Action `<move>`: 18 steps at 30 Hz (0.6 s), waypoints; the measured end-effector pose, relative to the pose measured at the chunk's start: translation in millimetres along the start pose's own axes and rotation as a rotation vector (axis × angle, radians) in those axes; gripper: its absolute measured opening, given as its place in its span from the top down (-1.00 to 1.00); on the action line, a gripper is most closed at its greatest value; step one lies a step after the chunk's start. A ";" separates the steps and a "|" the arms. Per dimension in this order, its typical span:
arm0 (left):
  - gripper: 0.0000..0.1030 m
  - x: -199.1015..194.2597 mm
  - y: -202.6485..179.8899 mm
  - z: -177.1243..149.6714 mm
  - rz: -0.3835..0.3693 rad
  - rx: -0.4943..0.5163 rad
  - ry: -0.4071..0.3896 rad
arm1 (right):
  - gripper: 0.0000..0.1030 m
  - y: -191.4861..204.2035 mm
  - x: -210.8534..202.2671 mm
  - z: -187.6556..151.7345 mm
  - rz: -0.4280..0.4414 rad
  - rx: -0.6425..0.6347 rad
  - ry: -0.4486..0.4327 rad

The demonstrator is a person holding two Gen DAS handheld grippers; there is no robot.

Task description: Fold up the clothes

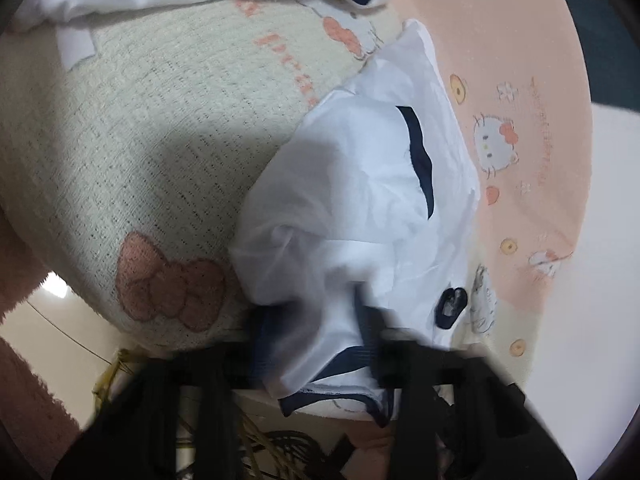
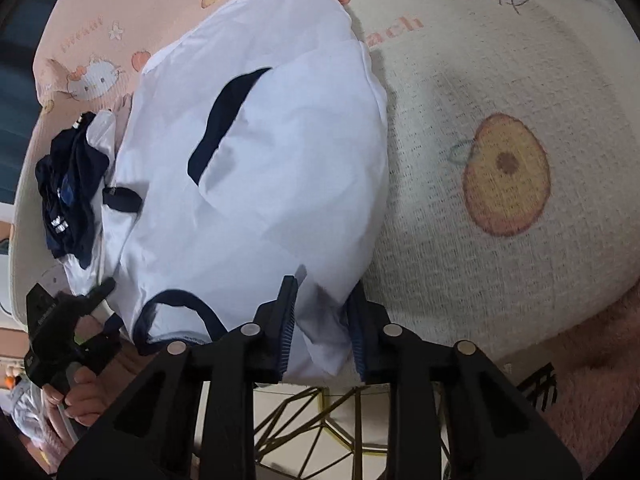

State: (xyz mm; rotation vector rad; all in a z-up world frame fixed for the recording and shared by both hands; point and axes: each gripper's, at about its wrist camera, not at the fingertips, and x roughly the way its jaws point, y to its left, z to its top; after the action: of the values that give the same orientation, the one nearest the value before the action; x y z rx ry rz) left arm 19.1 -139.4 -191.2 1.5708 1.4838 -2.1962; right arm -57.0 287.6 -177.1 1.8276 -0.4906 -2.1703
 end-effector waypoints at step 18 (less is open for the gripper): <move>0.88 -24.0 -46.0 15.1 0.003 0.143 0.052 | 0.84 37.0 -22.9 -9.4 0.163 0.045 -0.069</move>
State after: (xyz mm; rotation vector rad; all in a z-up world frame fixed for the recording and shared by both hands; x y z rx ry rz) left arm -4.5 -136.4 -142.7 1.6818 1.3636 -2.3244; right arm -44.3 262.4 -142.5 1.6759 -0.6832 -2.1333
